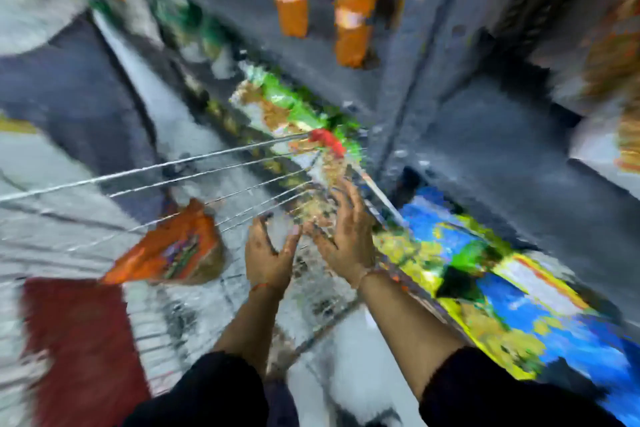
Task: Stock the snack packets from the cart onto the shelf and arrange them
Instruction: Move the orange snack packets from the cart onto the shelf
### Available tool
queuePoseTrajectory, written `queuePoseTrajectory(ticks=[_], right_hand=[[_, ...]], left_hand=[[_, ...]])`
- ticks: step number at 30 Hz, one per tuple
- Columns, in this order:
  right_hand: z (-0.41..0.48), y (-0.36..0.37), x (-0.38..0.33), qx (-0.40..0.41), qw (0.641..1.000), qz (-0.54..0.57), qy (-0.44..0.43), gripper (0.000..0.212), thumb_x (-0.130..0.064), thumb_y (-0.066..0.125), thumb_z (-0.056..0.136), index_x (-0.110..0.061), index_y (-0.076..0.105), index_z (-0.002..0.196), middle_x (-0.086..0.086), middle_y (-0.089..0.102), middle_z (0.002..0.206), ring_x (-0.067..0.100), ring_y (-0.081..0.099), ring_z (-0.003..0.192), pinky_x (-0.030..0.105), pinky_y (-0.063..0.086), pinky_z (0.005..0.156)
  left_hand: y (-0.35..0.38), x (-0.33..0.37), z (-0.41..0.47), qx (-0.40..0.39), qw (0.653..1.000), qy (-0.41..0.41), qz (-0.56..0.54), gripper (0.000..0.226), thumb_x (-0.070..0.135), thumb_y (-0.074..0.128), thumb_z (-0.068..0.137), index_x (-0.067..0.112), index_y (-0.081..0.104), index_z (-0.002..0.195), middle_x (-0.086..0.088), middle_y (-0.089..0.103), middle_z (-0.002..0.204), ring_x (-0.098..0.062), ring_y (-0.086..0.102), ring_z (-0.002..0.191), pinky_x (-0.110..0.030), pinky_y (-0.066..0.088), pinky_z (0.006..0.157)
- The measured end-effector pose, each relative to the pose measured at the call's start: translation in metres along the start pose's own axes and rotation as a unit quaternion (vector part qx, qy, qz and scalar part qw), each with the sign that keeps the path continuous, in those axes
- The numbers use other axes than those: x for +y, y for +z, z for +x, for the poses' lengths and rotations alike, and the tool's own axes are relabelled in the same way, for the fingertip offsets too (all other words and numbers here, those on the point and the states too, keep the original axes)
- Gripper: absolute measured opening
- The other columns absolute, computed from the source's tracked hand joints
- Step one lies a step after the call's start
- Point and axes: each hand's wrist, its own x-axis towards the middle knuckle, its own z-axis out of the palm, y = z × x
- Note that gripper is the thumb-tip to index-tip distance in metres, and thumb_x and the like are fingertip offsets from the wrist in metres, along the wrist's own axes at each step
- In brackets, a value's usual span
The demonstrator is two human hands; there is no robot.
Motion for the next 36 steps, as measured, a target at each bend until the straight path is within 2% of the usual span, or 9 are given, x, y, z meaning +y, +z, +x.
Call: queuePoseTrajectory(ticks=[3,9,13,16,23,25,28,32,36], right_hand=[[0.009,0.095,-0.036,-0.221,0.975,-0.010,-0.009,0.086,-0.066,0.045,0.074,-0.003,0.037,0.133,0.015,0.026,0.150,0.027,0.026,0.139,0.039,0.026,0.112],[0.011,0.245,-0.063,-0.436,0.899,0.022,0.041,0.100,-0.049,0.075,0.063,-0.014,0.022,0.140,0.011,0.026,0.150,0.029,0.033,0.134,0.046,0.035,0.107],[0.024,0.321,-0.059,-0.515,0.850,0.063,0.086,0.093,-0.016,0.079,0.066,-0.007,0.024,0.140,0.016,0.035,0.146,0.029,0.038,0.132,0.028,0.033,0.107],[0.030,0.353,-0.064,-0.541,0.832,0.064,0.106,0.073,-0.001,0.071,0.070,-0.002,0.035,0.133,0.015,0.053,0.127,0.025,0.051,0.107,0.006,0.031,0.072],[0.016,0.353,-0.052,-0.555,0.782,0.170,0.225,0.066,-0.004,0.068,0.076,-0.008,0.034,0.133,0.010,0.050,0.127,0.015,0.043,0.112,0.015,0.035,0.087],[0.014,0.332,-0.051,-0.546,0.758,0.218,0.282,0.059,-0.007,0.066,0.079,-0.008,0.035,0.129,0.013,0.051,0.128,0.021,0.047,0.115,0.028,0.040,0.093],[0.013,0.294,-0.055,-0.479,0.767,0.301,0.302,0.052,-0.003,0.058,0.084,-0.006,0.032,0.128,0.009,0.051,0.120,0.019,0.050,0.108,0.011,0.048,0.080],[0.017,0.231,-0.060,-0.363,0.805,0.373,0.286,0.043,-0.005,0.053,0.087,-0.018,0.033,0.123,0.001,0.051,0.115,0.009,0.052,0.100,0.007,0.050,0.073],[0.012,0.149,-0.067,-0.203,0.833,0.454,0.243,0.054,-0.021,0.063,0.080,-0.016,0.035,0.126,0.004,0.057,0.119,0.005,0.060,0.099,0.024,0.053,0.082]], left_hand=[[-0.073,-0.079,-0.005,0.075,0.989,-0.127,-0.014,0.066,0.057,0.055,0.065,0.010,0.055,0.111,-0.012,0.062,0.113,-0.028,0.057,0.106,-0.011,0.036,0.080],[-0.160,-0.194,-0.015,0.142,0.909,-0.392,-0.021,0.083,0.036,0.077,0.067,0.006,0.037,0.133,-0.017,0.047,0.138,-0.028,0.046,0.125,-0.030,0.036,0.100],[-0.189,-0.241,0.016,0.159,0.919,-0.346,-0.098,0.050,-0.012,0.067,0.070,0.003,0.055,0.116,-0.016,0.062,0.114,-0.006,0.065,0.092,-0.012,0.052,0.077],[-0.193,-0.269,0.034,0.153,0.928,-0.334,-0.066,0.052,-0.025,0.051,0.073,0.018,0.072,0.094,0.022,0.072,0.074,0.006,0.065,0.069,-0.006,0.050,0.056],[-0.199,-0.264,0.033,0.141,0.908,-0.365,-0.148,0.080,0.022,0.080,0.044,0.006,0.049,0.115,-0.020,0.060,0.119,-0.026,0.060,0.101,-0.041,0.047,0.092],[-0.194,-0.249,0.031,0.140,0.908,-0.359,-0.166,0.087,0.039,0.073,0.041,0.004,0.048,0.117,-0.018,0.060,0.118,-0.028,0.058,0.104,-0.036,0.049,0.090],[-0.177,-0.213,0.030,0.175,0.907,-0.321,-0.209,0.066,0.035,0.070,0.052,0.018,0.046,0.111,-0.012,0.057,0.111,-0.009,0.061,0.084,-0.022,0.052,0.077],[-0.149,-0.152,0.036,0.189,0.925,-0.216,-0.249,0.073,0.039,0.065,0.058,0.006,0.042,0.119,-0.028,0.056,0.103,-0.005,0.059,0.076,-0.039,0.044,0.088],[-0.120,-0.078,0.030,0.207,0.956,-0.098,-0.182,0.048,0.056,0.059,0.058,0.037,0.051,0.102,0.010,0.063,0.092,-0.005,0.058,0.078,-0.011,0.045,0.076]])
